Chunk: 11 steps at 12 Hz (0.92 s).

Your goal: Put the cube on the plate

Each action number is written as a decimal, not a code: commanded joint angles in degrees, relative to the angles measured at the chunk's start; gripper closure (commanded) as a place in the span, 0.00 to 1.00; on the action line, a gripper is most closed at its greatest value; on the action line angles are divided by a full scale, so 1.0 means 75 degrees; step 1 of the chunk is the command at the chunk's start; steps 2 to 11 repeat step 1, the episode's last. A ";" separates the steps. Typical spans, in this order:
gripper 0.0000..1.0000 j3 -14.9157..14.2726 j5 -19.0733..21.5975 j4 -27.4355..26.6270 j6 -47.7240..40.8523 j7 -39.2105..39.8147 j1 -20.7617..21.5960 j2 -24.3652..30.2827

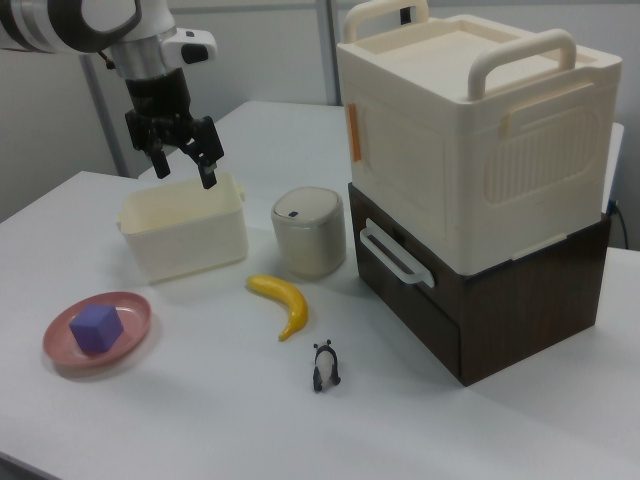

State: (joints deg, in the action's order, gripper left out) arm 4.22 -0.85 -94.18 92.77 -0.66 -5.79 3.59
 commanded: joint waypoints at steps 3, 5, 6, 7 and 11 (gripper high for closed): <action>0.00 -0.0223 0.0078 -0.0052 0.0005 -0.0170 0.0221 0.0037; 0.00 -0.0223 0.0078 -0.0052 0.0005 -0.0170 0.0221 0.0037; 0.00 -0.0223 0.0078 -0.0052 0.0005 -0.0170 0.0221 0.0037; 0.00 -0.0223 0.0078 -0.0052 0.0005 -0.0170 0.0221 0.0037; 0.00 -0.0223 0.0078 -0.0052 0.0005 -0.0170 0.0221 0.0037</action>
